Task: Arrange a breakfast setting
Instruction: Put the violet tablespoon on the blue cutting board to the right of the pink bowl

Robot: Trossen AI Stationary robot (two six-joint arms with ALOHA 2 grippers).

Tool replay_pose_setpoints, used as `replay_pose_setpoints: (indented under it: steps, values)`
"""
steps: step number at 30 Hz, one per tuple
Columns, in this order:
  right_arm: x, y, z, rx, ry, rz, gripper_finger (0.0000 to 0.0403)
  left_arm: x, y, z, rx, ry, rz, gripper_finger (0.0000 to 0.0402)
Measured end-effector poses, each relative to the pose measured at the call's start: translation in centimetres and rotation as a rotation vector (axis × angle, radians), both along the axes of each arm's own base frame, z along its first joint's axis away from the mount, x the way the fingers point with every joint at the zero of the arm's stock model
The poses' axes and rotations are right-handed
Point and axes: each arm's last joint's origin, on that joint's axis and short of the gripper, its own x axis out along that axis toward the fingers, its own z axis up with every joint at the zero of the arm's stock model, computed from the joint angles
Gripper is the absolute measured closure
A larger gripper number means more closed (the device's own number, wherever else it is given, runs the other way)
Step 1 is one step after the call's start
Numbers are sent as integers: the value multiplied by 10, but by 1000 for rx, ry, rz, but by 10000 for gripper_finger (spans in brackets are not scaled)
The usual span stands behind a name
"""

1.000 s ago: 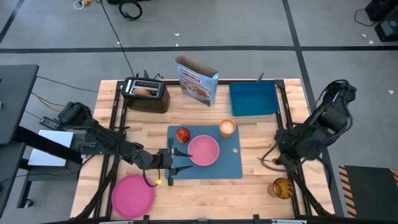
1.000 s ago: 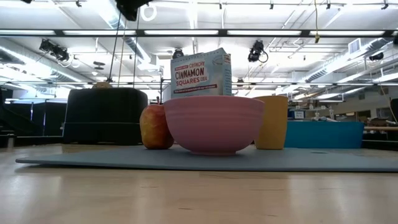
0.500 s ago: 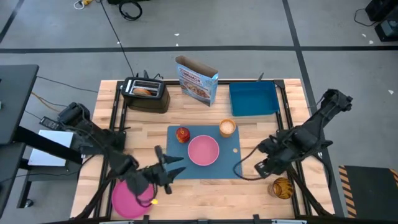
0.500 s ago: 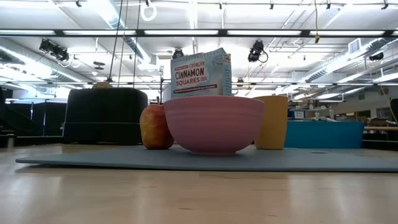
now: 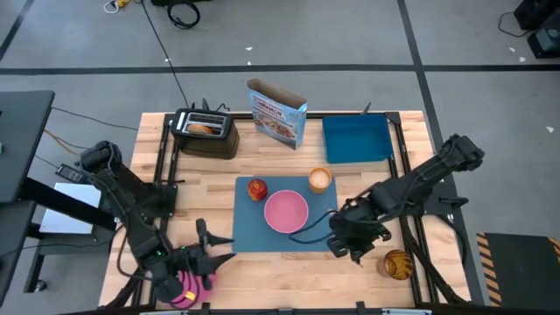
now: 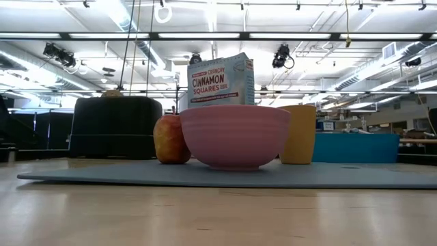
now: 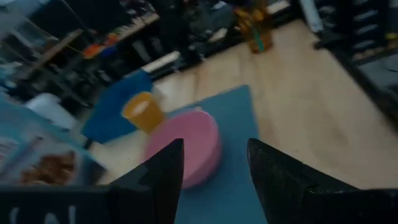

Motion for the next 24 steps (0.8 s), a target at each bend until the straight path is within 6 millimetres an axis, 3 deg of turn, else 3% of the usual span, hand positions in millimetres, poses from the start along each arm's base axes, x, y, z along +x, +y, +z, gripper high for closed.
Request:
replay_pose_setpoints:
  steps: [4,9,14,24]
  values:
    - [16,-9,-10,80,96,-64,390,-14,-10,-3,-95,31,-72,216]
    - [39,-28,-14,109,43,-164,390,-33,-21,-5,-146,47,-135,216]
    - [44,-47,-14,27,15,-268,390,-53,-28,-9,-143,74,-187,216]
    - [45,-78,-18,-26,136,-465,390,-85,-35,-14,-130,121,-277,216]
